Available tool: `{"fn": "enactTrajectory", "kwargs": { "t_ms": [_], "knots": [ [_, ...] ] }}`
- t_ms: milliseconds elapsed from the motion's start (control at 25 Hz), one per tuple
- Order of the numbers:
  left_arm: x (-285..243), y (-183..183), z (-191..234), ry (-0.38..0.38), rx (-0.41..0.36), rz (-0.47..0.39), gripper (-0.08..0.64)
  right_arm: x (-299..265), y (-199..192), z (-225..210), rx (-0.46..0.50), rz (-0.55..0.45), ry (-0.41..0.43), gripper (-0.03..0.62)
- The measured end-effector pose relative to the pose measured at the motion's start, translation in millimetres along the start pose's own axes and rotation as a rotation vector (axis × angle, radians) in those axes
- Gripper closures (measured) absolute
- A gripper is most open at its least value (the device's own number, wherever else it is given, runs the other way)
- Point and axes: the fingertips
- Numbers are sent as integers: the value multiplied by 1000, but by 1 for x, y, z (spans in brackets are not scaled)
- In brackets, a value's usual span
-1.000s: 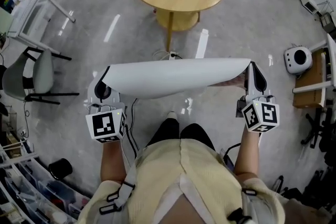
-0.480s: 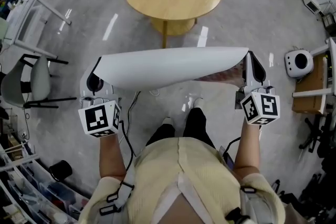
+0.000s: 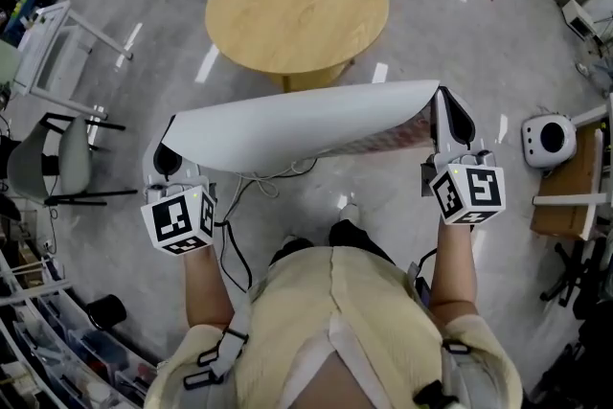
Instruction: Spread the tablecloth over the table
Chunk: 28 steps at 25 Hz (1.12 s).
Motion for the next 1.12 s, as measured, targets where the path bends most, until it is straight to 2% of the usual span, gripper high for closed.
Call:
{"fn": "enactTrajectory", "kwargs": {
  "t_ms": [400, 840, 1120],
  "knots": [
    [-35, 34, -38, 93, 5, -38, 554, -43, 18, -59, -15, -42, 81, 584],
    [-71, 53, -27, 144, -20, -48, 554, -94, 35, -66, -27, -68, 125, 584],
    [-133, 71, -14, 139, -16, -87, 554, -142, 50, -79, -27, -101, 119, 585]
  ]
}}
Point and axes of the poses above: the fingertips, and each gripper's own axes: x backward along the fingers, z to its left, y out of its top, and after that the axes turned 4 degrees about -x, right-handed
